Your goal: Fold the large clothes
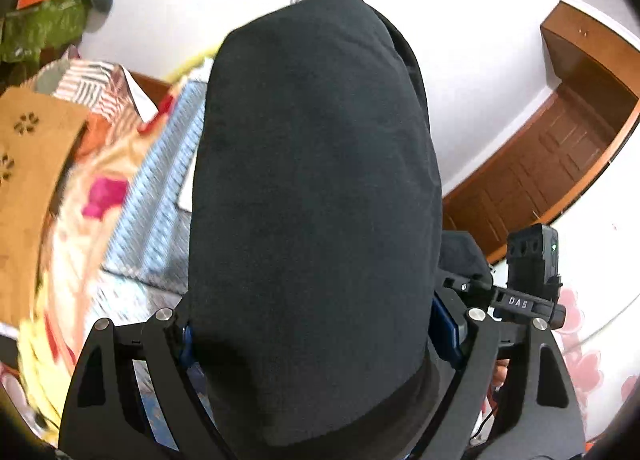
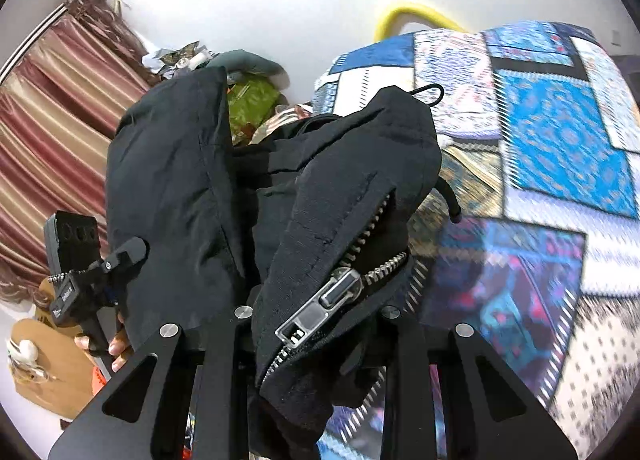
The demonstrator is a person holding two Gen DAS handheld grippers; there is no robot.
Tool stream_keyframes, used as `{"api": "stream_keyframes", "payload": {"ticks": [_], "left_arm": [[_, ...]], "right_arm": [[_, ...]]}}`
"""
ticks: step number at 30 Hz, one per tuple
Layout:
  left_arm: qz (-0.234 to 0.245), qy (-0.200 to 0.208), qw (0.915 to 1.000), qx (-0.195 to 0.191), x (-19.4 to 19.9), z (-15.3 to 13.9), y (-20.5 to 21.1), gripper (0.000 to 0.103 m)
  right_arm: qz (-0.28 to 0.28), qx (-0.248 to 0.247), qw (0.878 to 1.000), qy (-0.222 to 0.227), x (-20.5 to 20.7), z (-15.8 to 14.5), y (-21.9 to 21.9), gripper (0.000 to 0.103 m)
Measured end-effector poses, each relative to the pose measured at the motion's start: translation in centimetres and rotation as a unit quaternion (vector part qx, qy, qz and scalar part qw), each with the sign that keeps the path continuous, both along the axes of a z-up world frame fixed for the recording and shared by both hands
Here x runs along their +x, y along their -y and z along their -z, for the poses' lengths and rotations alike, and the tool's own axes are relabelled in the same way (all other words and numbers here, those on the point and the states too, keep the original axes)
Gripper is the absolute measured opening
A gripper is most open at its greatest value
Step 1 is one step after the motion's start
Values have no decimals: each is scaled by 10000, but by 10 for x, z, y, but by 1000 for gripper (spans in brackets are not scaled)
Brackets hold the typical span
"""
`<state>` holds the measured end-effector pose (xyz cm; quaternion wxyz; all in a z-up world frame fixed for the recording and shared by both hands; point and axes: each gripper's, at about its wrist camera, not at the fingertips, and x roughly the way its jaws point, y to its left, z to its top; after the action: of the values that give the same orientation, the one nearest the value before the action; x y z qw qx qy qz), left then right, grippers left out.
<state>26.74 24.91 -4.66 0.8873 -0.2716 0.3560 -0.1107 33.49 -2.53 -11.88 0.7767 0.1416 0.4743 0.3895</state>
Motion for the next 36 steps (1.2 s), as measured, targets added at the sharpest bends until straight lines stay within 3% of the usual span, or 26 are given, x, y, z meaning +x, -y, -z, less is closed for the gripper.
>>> {"api": "stream_keyframes", "payload": {"ticks": [3, 8, 13, 17, 19, 21, 24, 28, 32, 36], "left_arm": [[-63, -1, 10000, 14, 18, 7, -26, 87], [-252, -227, 9993, -185, 63, 51, -68, 87], [-570, -745, 9946, -454, 108, 121, -107, 87], [-912, -1632, 9818, -330, 136, 188, -118, 89], [-957, -1558, 9827, -287, 134, 204, -123, 90], [-959, -1496, 9825, -560, 128, 206, -129, 90], [-919, -1592, 9812, -589, 121, 203, -129, 91], [-1036, -1762, 9787, -197, 106, 190, -115, 91], [-1160, -1853, 9758, 62, 82, 176, -103, 91], [-1149, -1751, 9771, 381, 52, 152, -91, 90]], "right_arm": [[-3, -11, 10000, 25, 19, 11, -18, 23], [-46, -154, 9999, -23, 59, 44, -50, 23], [-38, -452, 9990, -37, 98, 93, -85, 22], [-169, -846, 9961, -194, 114, 131, -111, 15], [-150, -1251, 9920, 20, 114, 141, -119, 16], [-152, -1320, 9911, 103, 111, 140, -118, 20], [-128, -1416, 9898, 3, 102, 135, -110, 30], [-309, -1545, 9875, -38, 75, 121, -97, 37], [-320, -1889, 9791, 678, 39, 95, -82, 38], [-287, -1553, 9846, 746, 14, 62, -59, 39]]}}
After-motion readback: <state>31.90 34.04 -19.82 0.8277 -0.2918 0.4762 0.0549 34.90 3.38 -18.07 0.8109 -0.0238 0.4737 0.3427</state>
